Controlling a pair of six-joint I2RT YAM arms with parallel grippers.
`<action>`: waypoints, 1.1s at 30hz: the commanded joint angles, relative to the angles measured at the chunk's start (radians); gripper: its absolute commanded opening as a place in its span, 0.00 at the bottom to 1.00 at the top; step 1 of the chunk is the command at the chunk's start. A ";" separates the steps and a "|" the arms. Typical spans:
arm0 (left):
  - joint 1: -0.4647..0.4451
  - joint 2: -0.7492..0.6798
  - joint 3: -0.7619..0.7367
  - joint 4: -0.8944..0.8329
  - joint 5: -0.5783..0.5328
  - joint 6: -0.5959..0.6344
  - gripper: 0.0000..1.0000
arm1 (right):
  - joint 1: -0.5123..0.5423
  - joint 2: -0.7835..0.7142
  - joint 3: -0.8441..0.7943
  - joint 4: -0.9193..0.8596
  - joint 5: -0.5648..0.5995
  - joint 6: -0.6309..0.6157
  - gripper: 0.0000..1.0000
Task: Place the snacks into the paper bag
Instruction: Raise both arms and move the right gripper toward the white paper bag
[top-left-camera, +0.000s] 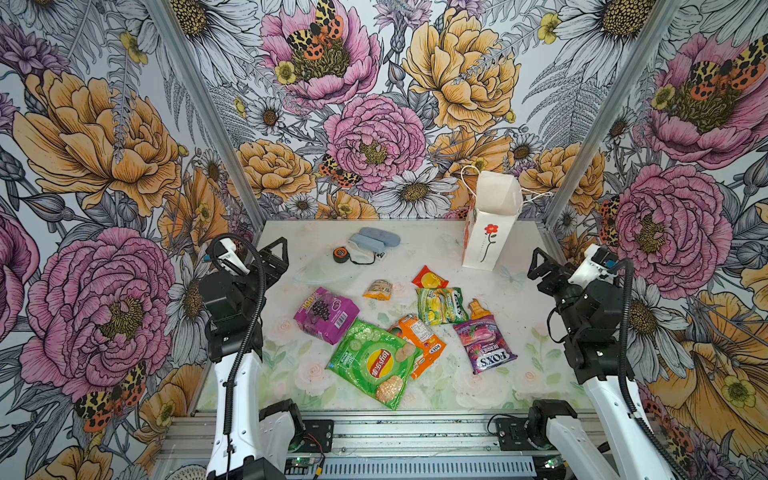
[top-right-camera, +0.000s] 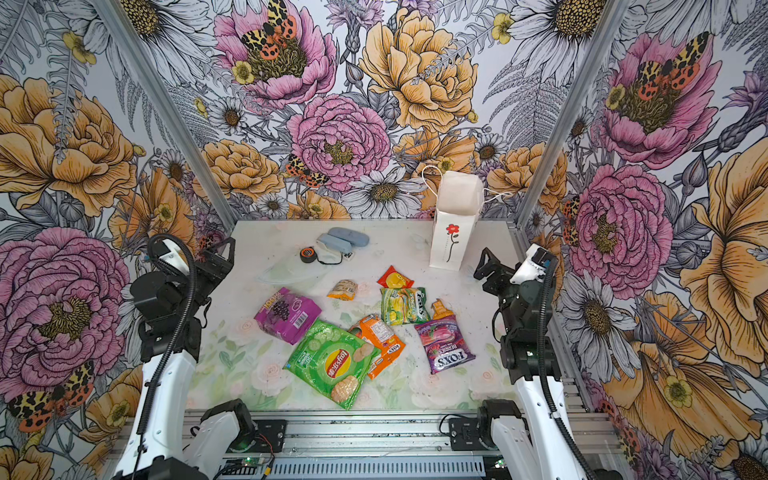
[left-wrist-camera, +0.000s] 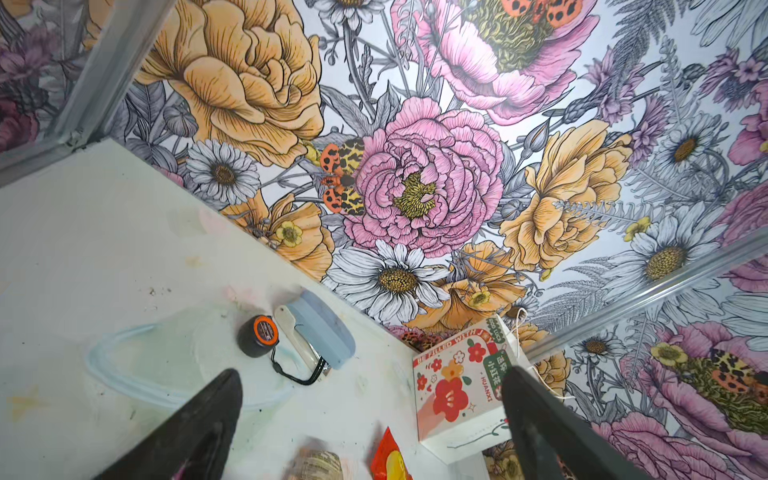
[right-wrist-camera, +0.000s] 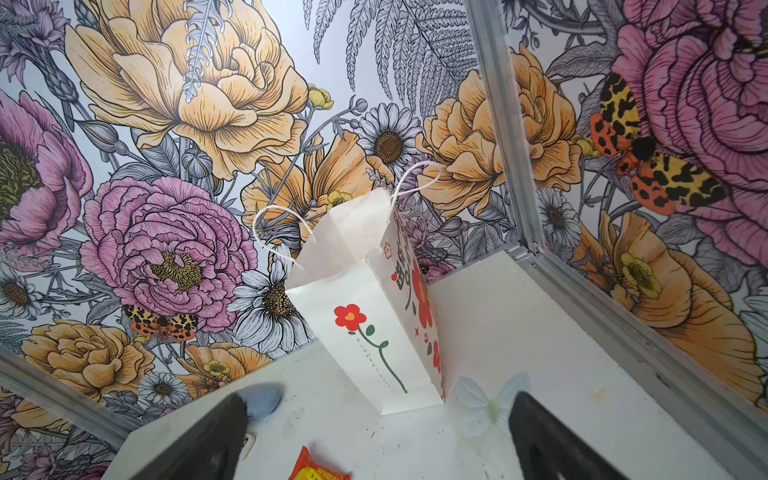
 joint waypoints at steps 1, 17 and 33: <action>-0.034 0.033 0.086 -0.193 -0.009 0.101 0.99 | -0.005 0.054 0.092 -0.085 -0.013 0.015 0.97; -0.610 0.088 0.311 -0.589 -0.510 0.528 0.99 | -0.009 0.625 0.794 -0.515 0.170 -0.004 0.89; -0.642 0.031 0.258 -0.623 -0.675 0.584 0.99 | -0.021 1.215 1.439 -0.830 0.153 -0.033 0.84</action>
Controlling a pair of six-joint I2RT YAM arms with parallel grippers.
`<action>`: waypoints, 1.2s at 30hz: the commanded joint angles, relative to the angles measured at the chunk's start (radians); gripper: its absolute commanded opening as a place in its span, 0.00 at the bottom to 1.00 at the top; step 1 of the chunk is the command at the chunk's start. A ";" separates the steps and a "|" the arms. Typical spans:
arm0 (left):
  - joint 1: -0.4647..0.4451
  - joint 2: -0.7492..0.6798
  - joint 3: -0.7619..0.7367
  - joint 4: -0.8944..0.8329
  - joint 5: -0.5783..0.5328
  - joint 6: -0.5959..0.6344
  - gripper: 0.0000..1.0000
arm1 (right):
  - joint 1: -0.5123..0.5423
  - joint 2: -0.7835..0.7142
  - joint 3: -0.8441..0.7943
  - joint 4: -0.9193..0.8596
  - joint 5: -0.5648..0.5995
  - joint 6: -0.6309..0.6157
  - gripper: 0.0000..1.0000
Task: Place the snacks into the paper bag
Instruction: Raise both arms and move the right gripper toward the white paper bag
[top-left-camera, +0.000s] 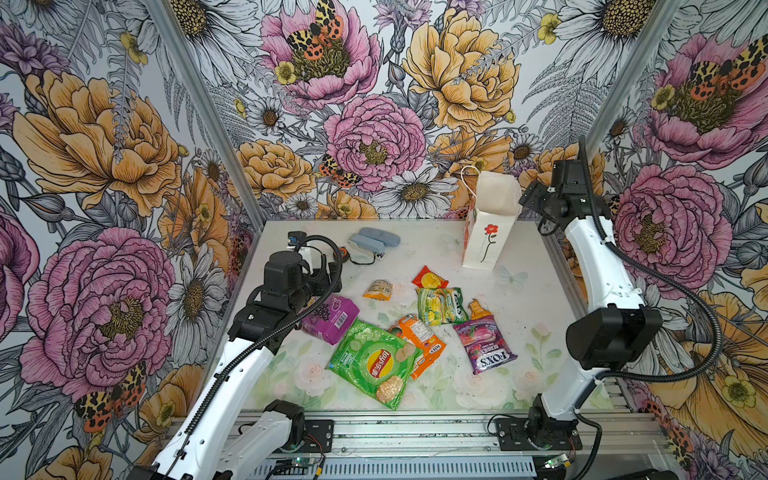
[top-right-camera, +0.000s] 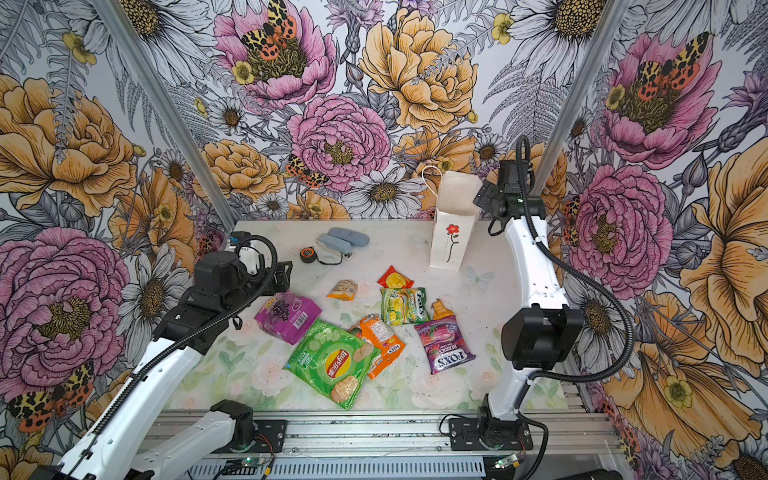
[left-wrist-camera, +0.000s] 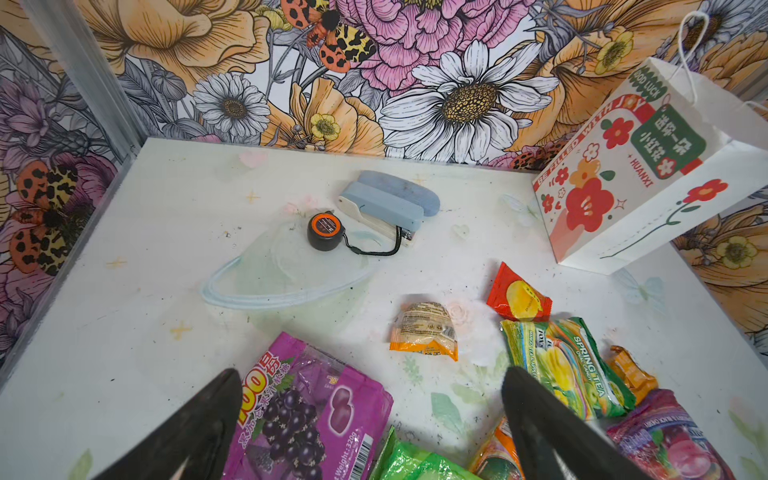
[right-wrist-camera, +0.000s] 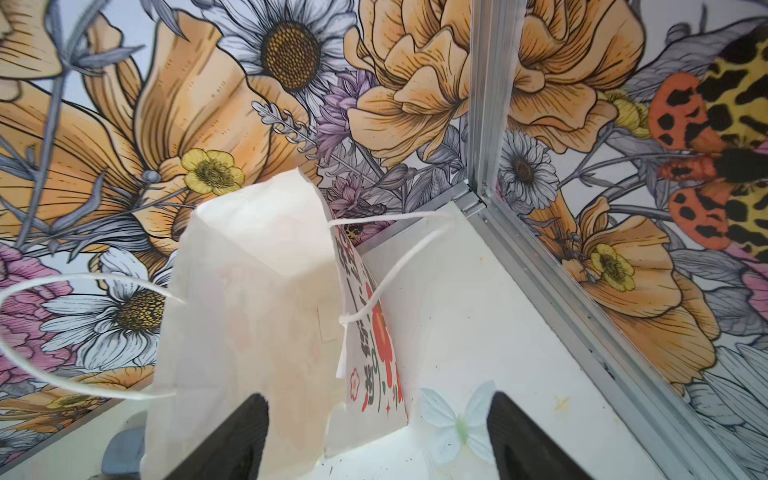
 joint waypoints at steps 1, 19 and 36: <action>-0.013 -0.022 -0.015 -0.011 -0.050 0.015 0.99 | -0.011 0.100 0.141 -0.110 0.015 -0.015 0.84; -0.016 0.009 -0.024 -0.009 -0.078 0.018 0.99 | -0.030 0.405 0.499 -0.265 -0.091 -0.035 0.61; -0.012 0.020 -0.020 -0.021 -0.096 0.015 0.99 | -0.049 0.364 0.497 -0.337 -0.206 -0.051 0.09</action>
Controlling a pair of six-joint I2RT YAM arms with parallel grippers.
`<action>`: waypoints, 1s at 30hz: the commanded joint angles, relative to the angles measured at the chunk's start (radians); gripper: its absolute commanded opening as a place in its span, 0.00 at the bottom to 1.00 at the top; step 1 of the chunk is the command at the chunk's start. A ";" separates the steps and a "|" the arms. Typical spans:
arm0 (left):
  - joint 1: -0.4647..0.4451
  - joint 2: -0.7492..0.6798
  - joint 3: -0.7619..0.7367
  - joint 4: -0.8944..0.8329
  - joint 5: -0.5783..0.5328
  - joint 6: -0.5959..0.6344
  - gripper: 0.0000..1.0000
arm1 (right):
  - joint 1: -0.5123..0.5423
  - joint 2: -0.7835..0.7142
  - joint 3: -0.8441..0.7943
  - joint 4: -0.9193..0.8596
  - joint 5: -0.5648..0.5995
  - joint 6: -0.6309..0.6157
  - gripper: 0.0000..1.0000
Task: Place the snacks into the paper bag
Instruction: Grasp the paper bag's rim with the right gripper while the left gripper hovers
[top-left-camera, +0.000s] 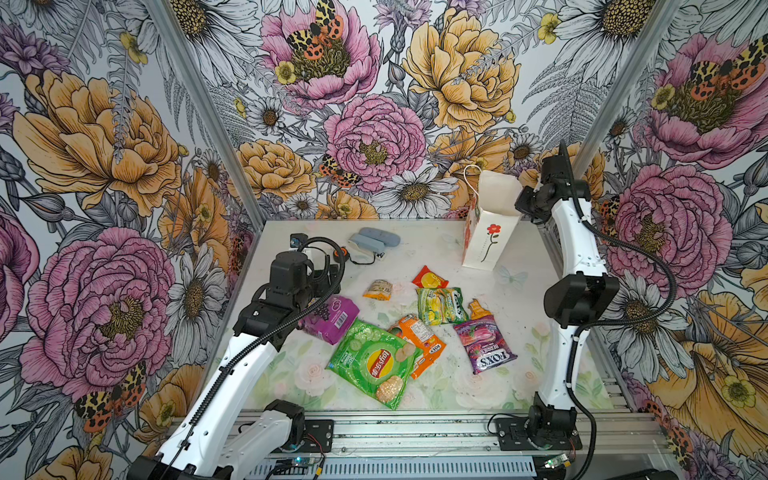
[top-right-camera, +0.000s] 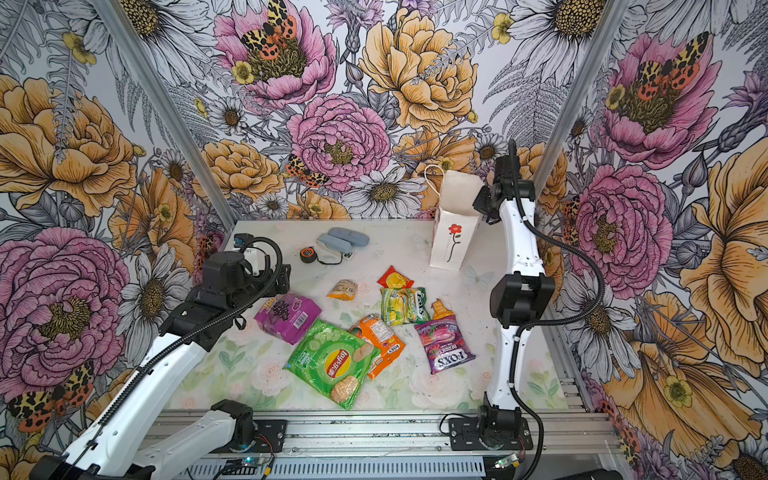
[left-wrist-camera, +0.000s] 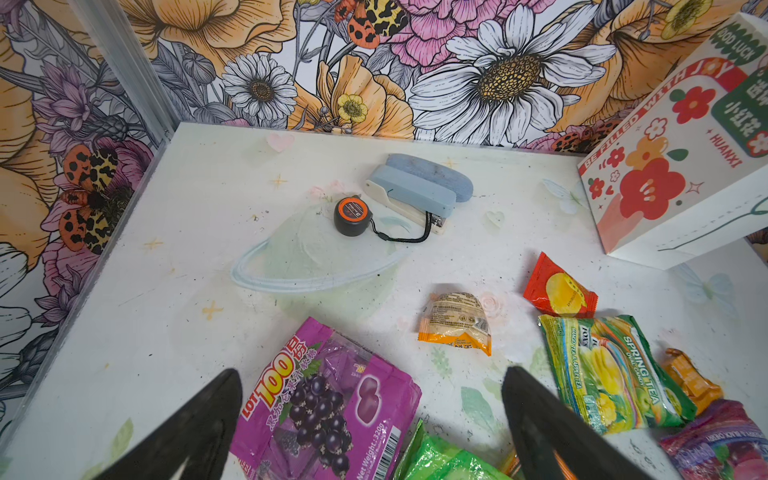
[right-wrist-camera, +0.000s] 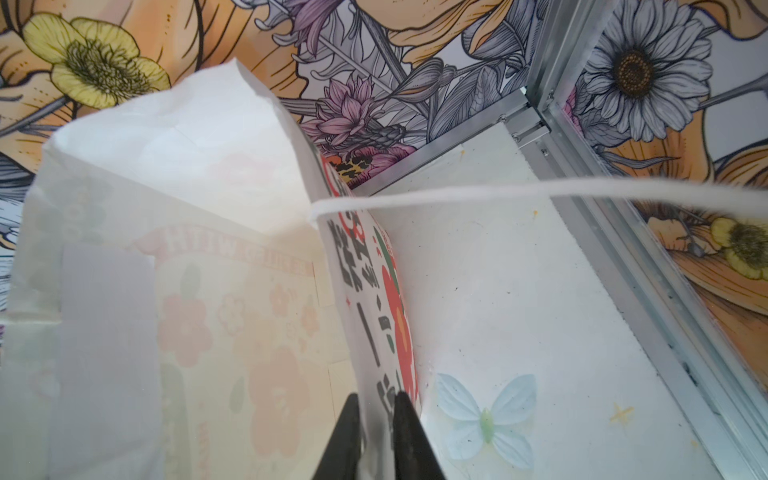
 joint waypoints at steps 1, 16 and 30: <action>-0.004 -0.012 -0.013 -0.001 -0.026 0.007 0.99 | -0.003 -0.034 0.027 -0.050 -0.002 -0.017 0.06; 0.000 -0.007 -0.012 -0.003 -0.079 0.009 0.99 | 0.012 -0.377 -0.297 0.026 0.023 -0.062 0.00; 0.038 0.068 0.005 -0.003 0.015 -0.019 0.99 | 0.002 -0.903 -0.965 0.262 0.082 -0.063 0.00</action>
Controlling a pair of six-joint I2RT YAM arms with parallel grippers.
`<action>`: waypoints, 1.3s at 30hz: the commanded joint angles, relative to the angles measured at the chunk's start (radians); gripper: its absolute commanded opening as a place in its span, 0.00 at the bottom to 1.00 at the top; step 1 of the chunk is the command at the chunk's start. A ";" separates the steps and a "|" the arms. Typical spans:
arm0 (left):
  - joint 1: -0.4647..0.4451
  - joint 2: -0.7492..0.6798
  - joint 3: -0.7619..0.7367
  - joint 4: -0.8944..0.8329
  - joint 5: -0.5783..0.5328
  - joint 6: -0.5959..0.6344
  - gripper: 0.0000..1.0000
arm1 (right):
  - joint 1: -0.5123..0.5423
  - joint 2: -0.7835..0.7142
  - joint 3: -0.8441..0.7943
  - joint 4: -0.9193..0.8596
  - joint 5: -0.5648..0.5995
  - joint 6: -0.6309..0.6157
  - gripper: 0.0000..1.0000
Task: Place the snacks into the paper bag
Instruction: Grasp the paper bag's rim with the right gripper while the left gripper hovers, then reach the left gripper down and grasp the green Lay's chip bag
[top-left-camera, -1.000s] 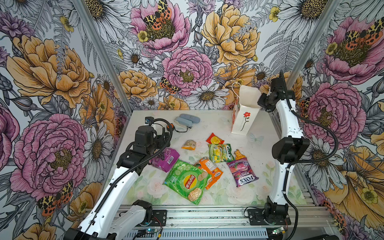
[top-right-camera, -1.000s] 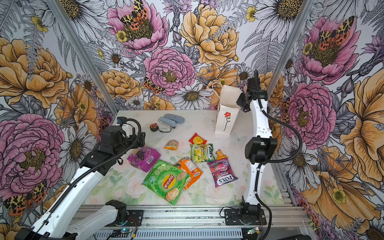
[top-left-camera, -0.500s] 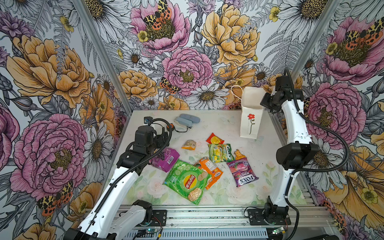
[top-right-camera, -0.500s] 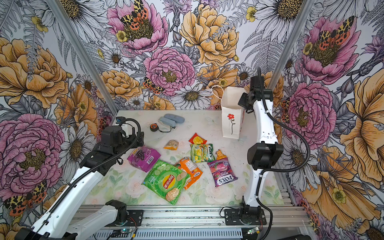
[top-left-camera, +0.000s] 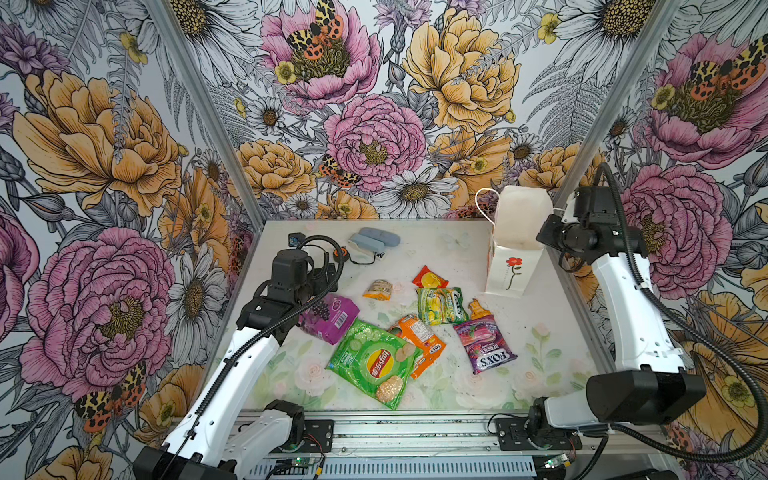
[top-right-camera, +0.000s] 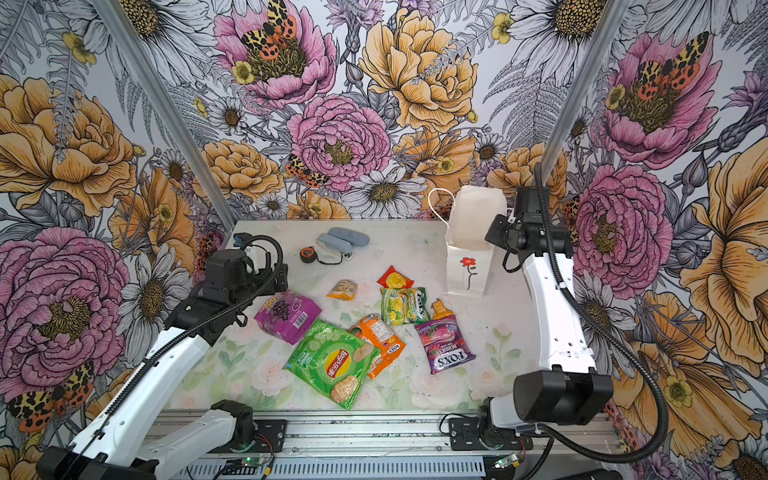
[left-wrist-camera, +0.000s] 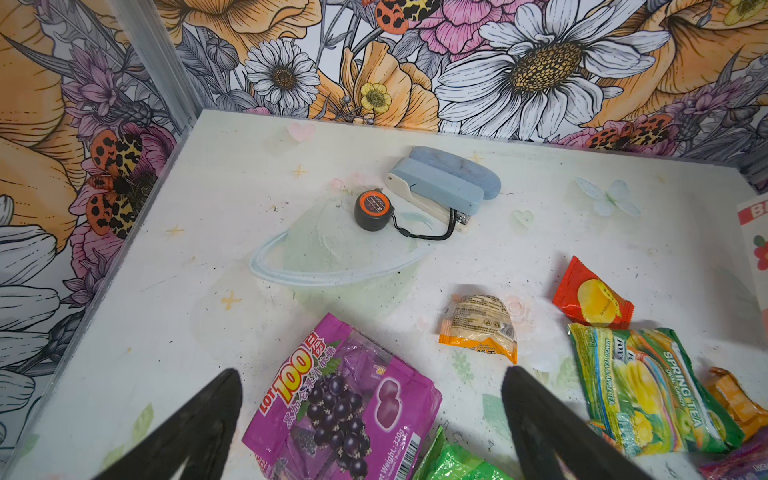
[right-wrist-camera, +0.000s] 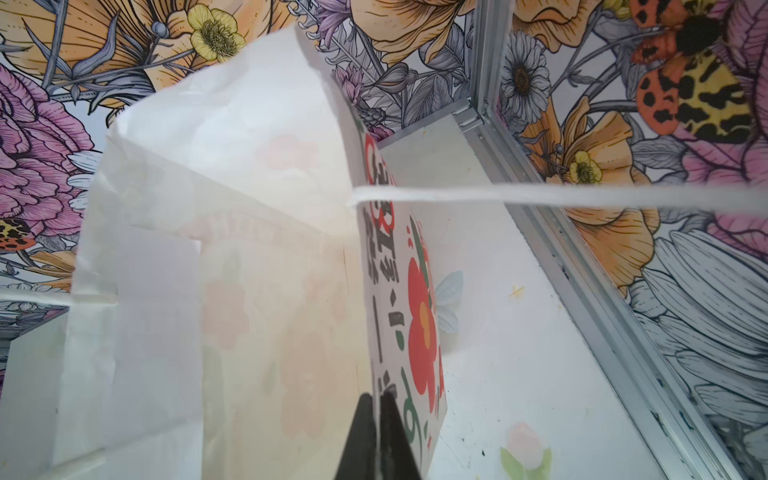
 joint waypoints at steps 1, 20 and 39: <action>0.008 0.028 0.006 -0.004 0.041 -0.013 0.99 | -0.003 -0.073 -0.093 0.081 0.034 -0.006 0.00; -0.351 0.406 0.252 -0.341 -0.054 -0.060 0.99 | 0.024 -0.332 -0.429 0.249 0.026 -0.003 0.00; -0.943 0.639 0.325 -0.604 0.015 -0.310 0.99 | 0.018 -0.336 -0.460 0.371 0.033 0.059 0.00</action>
